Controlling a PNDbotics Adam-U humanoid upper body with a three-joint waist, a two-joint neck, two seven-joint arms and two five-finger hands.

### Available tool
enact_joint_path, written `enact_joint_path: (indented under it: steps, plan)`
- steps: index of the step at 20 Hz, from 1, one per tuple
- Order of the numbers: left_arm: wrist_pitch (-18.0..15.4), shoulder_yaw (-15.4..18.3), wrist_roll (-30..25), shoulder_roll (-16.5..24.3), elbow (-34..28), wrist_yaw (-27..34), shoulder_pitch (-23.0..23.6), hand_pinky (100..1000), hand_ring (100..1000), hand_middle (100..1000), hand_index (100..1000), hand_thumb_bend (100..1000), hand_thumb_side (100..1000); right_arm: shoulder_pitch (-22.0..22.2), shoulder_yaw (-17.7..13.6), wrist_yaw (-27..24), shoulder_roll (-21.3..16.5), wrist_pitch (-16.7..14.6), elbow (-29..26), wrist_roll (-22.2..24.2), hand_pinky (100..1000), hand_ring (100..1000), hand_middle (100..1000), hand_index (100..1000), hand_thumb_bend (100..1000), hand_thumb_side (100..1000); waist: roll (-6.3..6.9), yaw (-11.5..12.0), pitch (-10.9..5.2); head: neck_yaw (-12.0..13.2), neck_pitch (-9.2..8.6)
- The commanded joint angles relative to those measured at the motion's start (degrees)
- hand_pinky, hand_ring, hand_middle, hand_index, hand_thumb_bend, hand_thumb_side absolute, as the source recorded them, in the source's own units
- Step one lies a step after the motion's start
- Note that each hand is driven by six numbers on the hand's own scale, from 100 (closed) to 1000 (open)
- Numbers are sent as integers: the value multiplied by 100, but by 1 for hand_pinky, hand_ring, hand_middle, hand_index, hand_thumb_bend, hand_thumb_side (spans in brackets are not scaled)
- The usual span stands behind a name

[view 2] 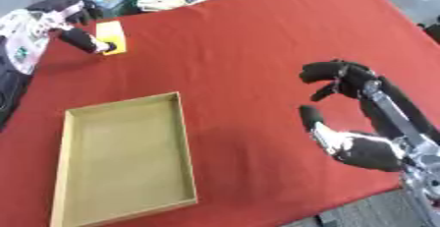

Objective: Pick up objects on the table and place them in the box.

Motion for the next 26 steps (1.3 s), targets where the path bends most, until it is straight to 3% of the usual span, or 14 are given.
enact_joint_path:
  steps: [1,13,26]
  plan:
    - [35,63,3,177,-62,29,-107,739,703,719,805,516,349,-67,-38,-44,-67,-16,-100,23,616,779,726,845,191,404,-24,-12,-90,-12,-71]
    - [85,57,150,157,-22,43,-49,731,692,702,795,467,345,-79,-37,-58,-54,-24,-105,37,617,779,726,846,189,404,-35,-58,-47,-14,-67]
    - [23,75,176,154,-52,30,-12,656,543,488,641,275,228,-69,-40,-65,-46,-32,-102,51,619,779,726,847,183,408,-65,-48,-62,-9,-32]
